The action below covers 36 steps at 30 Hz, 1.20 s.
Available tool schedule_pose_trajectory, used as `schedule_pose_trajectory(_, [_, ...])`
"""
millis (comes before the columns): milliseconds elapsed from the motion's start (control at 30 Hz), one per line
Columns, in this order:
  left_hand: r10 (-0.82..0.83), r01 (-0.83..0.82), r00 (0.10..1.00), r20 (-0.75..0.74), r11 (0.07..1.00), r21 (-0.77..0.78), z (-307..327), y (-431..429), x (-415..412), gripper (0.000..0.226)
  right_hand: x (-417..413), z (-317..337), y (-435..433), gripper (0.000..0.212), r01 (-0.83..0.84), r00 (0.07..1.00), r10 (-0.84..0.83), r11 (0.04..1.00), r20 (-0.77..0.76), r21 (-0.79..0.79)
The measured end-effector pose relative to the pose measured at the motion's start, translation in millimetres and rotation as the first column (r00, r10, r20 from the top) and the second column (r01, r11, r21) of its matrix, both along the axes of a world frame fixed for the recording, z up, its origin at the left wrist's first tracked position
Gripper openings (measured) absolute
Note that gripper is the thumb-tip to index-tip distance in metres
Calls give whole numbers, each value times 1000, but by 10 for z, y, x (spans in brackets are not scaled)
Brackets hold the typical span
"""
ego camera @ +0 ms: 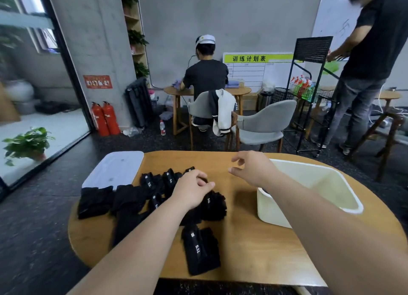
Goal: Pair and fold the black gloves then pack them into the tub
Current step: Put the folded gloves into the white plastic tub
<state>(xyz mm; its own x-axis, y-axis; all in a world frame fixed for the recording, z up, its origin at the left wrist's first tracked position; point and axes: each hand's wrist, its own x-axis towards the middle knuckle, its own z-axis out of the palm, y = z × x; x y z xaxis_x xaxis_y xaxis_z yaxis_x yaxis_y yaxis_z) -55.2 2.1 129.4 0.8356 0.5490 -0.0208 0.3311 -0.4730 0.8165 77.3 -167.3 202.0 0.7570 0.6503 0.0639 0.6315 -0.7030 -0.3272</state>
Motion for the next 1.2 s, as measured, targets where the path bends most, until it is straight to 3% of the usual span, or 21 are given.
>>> schedule_pose_trajectory(433, [185, -181, 983, -20, 974, 138, -452, 689, -1095, 26, -876, -603, 869, 51, -244, 969, 241, 968, -50, -59])
schedule_pose_trajectory(767, [391, -377, 920, -24, 900, 220, -760, 1187, -1728, 29, -1258, -973, 1265, 53, -353, 933, 349, 935, -91, -42])
schedule_pose_trajectory(933, [468, -447, 879, -90, 876, 182, -961, 1311, -1908, 41, -1426, -1176, 1405, 52, -417, 907, 415, 908, -73, -21])
schedule_pose_trajectory(1200, [476, -487, 855, -207, 874, -1, -1147, 1346, -2001, 60, -1779, -1494, 1528, 56, -548, 834, 551, 834, 45, -64])
